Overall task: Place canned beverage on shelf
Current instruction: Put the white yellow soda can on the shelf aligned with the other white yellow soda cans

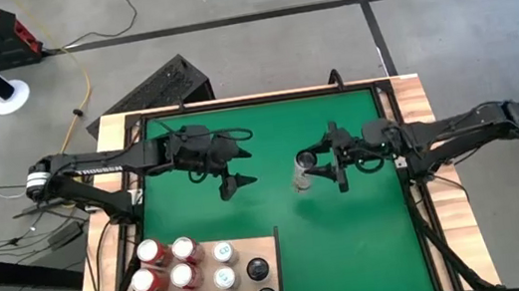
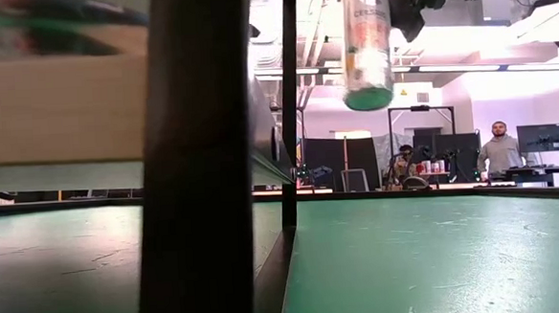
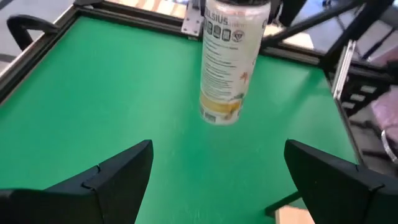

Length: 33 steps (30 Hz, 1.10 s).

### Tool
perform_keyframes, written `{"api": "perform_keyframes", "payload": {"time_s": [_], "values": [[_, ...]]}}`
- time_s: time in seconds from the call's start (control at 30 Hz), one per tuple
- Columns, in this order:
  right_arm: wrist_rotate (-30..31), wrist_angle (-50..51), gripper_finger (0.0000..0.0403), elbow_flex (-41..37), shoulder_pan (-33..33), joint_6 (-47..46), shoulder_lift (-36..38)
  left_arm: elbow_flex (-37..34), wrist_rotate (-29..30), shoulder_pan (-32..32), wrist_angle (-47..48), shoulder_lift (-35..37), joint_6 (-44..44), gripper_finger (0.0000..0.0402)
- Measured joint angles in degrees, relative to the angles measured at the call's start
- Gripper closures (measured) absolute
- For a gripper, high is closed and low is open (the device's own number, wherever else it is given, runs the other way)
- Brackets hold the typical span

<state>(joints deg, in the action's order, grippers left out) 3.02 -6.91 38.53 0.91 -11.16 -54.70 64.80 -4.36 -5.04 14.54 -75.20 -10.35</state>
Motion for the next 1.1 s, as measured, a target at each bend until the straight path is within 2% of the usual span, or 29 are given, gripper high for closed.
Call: {"api": "perform_keyframes", "payload": {"time_s": [0.17,0.37,0.53,0.83,1.1], "values": [[5.67,7.06,0.0129,3.58,4.04,1.65,-0.04,4.25,0.60,1.53,4.15,-0.11,3.38,0.0055],[7.45,7.41,0.0129,4.89,5.72,2.59,-0.04,6.51,3.17,2.36,5.58,-0.06,5.92,0.0055],[9.88,7.26,0.0129,7.83,8.24,2.31,-2.03,6.77,3.08,3.36,6.89,-0.06,5.22,0.0055],[10.54,9.23,0.0129,18.49,11.96,5.22,-12.48,6.77,3.06,4.53,10.63,-0.09,6.23,0.0055],[10.62,15.73,0.0129,32.12,14.00,7.33,-22.02,6.77,3.66,4.55,15.88,-0.09,6.17,0.0055]]}}
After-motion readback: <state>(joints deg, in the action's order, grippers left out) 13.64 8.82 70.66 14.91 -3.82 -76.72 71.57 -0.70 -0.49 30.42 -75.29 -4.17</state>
